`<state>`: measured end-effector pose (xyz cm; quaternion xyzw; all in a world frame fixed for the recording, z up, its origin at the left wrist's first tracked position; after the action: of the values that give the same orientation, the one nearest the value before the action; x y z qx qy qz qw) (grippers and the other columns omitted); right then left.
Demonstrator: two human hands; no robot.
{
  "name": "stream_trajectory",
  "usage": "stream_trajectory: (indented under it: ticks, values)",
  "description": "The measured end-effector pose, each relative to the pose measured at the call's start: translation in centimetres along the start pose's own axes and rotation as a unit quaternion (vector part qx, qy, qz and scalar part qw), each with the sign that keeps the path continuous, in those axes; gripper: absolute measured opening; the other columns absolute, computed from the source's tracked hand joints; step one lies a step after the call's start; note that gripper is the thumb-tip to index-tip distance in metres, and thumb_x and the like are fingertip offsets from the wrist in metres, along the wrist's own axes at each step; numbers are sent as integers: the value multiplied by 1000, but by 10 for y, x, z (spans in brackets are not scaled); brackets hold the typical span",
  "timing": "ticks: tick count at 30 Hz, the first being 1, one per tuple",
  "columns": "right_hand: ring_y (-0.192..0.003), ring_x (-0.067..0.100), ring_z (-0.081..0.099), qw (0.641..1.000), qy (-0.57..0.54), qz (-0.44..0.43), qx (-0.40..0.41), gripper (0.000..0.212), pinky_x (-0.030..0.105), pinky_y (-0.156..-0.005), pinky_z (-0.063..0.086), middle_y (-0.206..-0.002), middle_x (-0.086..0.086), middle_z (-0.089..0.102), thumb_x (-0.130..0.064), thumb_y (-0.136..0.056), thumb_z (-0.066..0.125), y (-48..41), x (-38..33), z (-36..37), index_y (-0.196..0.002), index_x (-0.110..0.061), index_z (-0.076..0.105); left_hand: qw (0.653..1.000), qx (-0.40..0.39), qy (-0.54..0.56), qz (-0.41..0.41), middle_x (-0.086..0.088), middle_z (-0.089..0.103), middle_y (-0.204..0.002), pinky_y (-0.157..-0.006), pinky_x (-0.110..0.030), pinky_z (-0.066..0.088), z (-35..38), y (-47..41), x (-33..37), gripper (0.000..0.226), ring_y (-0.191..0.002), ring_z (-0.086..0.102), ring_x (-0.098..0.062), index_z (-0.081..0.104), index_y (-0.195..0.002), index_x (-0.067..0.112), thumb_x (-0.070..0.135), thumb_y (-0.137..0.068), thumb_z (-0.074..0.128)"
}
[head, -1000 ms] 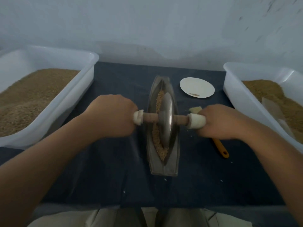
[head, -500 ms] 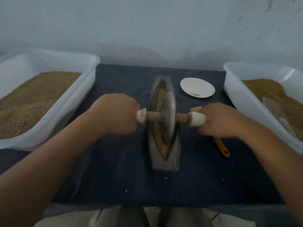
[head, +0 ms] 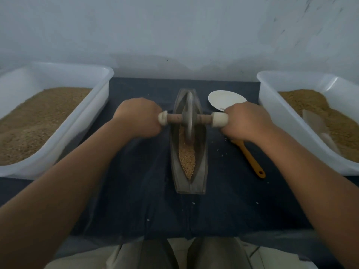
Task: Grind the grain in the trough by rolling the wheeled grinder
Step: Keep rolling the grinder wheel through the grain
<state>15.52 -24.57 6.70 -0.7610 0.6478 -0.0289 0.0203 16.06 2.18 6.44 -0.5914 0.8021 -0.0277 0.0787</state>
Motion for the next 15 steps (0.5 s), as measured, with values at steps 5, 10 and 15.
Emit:
stream_trajectory:
  ticks: [5,10,15]
  values:
    - [-66,-5,63,975,-100,-64,-190,22,28,-51,42,-76,-40,60,-55,-67,66,61,-12,9,-85,-64,56,992,82,-65,68,13,43,-43,-43,-19,25,-8,63,12,33,-37,41,-7,49,-53,30,52,-77,52]
    - [-61,12,59,998,-25,-9,-52,17,30,-53,41,-65,-6,63,-48,-74,61,10,0,7,-71,-31,64,999,30,-24,0,10,56,-61,-52,-26,35,-4,5,0,29,-55,52,-14,56,-62,28,51,-80,55]
    - [-59,12,45,998,17,12,62,17,30,-54,37,-70,-7,57,-41,-77,59,-33,-3,-13,-70,-28,53,999,13,14,-28,5,60,-72,-64,-35,47,-7,-38,-9,36,-61,52,-19,59,-68,25,59,-76,48]
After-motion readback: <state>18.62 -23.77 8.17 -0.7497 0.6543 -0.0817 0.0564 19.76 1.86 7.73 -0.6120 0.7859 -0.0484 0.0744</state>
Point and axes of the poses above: each hand's wrist, its own y-axis away from the middle knuckle, its own z-axis out of the palm, x = y × z, the point moved 8 cm from there along -y, towards the middle knuckle
